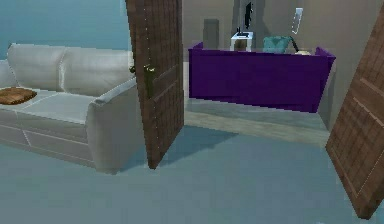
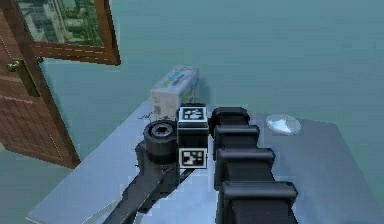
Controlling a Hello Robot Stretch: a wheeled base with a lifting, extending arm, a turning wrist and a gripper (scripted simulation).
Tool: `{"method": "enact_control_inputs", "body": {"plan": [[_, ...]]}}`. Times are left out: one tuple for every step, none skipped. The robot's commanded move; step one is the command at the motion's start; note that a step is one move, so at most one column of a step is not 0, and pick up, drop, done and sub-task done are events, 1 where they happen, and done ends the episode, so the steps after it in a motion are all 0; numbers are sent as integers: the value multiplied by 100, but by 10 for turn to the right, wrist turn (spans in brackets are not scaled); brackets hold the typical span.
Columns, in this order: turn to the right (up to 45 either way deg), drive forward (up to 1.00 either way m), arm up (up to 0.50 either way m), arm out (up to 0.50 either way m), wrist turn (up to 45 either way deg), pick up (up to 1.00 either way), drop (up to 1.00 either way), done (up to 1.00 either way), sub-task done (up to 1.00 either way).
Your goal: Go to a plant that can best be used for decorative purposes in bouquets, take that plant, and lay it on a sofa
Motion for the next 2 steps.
{"method": "enact_control_inputs", "body": {"plan": [[0, 0, 0, 0, 450, 0, 0, 0, 0], [0, 0, 0, 0, 450, 0, 0, 0, 0]]}}
